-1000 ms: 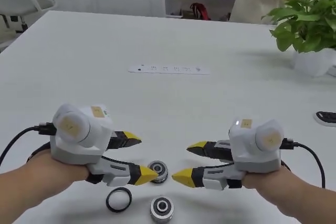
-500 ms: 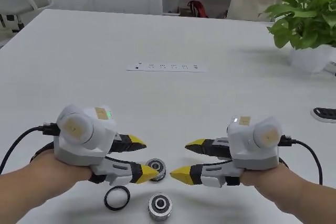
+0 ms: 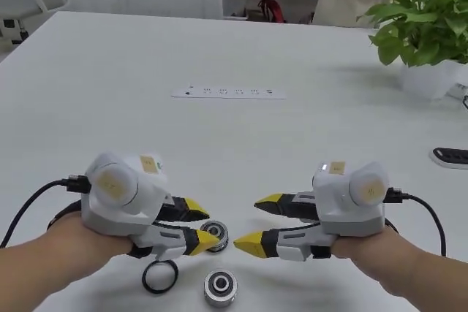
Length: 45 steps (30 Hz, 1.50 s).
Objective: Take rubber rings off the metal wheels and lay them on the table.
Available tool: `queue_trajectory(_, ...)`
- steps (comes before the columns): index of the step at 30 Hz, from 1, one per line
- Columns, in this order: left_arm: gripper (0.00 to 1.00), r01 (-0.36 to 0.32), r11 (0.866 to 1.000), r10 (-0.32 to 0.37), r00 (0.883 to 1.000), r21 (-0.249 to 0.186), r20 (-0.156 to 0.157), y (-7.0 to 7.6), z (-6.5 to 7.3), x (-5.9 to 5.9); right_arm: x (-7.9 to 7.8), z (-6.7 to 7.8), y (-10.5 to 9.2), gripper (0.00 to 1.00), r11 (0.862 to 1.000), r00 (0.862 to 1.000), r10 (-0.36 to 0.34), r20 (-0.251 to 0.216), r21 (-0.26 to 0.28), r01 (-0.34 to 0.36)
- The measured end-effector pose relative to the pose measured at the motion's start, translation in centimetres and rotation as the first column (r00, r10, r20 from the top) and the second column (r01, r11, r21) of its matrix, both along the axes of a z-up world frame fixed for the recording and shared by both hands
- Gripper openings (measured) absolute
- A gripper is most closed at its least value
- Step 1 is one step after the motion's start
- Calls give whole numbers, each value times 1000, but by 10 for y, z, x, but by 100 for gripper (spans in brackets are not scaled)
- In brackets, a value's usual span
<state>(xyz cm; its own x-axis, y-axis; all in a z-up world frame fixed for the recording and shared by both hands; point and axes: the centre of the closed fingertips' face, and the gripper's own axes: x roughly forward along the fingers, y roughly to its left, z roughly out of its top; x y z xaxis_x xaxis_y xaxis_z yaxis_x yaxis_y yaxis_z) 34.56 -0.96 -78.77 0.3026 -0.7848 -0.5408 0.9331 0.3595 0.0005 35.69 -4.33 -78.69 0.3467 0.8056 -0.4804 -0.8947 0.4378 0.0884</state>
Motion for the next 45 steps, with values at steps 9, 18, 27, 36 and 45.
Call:
queue_trajectory(9,19,16,1000,-17,1000,23,6,-2,-5,-2,0,-3,3,46,1000,1000,11,-5,-3,-11)
queue_trajectory(18,14,-1,1000,1,1000,25,7,-4,-6,1,-3,-3,7,45,1000,1000,24,-8,-4,-25)
queue_trajectory(27,14,-23,999,23,1000,30,4,-4,-7,2,-8,-7,16,44,998,999,54,-9,-16,-54)
queue_trajectory(36,13,-45,998,45,999,34,3,-3,-7,2,-11,-10,28,39,997,997,75,-26,-8,-76)
queue_trajectory(45,13,-60,998,60,998,32,1,-3,-6,1,-8,-20,31,32,997,996,76,-46,-22,-77)
